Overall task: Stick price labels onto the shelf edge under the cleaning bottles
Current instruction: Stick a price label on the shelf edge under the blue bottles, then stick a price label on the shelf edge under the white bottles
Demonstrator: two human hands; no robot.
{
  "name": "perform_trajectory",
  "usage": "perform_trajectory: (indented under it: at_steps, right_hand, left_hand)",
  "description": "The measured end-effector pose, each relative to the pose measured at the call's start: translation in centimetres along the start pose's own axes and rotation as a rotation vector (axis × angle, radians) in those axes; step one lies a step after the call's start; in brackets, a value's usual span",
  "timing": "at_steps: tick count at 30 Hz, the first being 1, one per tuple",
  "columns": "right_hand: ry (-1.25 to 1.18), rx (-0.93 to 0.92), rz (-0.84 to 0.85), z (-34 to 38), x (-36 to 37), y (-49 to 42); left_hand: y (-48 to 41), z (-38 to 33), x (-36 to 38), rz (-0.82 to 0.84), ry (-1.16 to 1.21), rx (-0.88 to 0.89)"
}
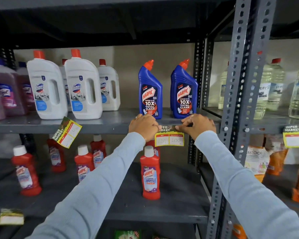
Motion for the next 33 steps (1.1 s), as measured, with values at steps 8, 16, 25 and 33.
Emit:
perform_trajectory:
  at_steps: [8,16,25,33]
  right_hand:
    - [-0.304,0.146,-0.149,-2.1,-0.6,0.2]
    - [-0.611,0.188,-0.139,-2.9,-1.0,0.1]
    - [-0.417,-0.132,-0.258,9.8,1.1,4.4]
    - [-0.211,-0.32,0.171,27.8,13.8,3.8]
  left_hand:
    - [0.0,1.2,0.0,-0.172,0.146,-0.007]
    - [2.7,4.5,-2.7,-0.311,0.483,0.024]
    - [12.2,14.0,-8.4,-0.673,0.283,0.135]
    - [15.2,29.4,-10.4,-0.547,0.127,-0.301]
Point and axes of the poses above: each hand's wrist, its own y-axis away from the middle knuckle, its own x-axis out of the palm, z = x × y, the point moved 8 cm from there along -y, towards the middle knuckle, and after that the axes turned 1 degree about x, right-handed, at the moved point
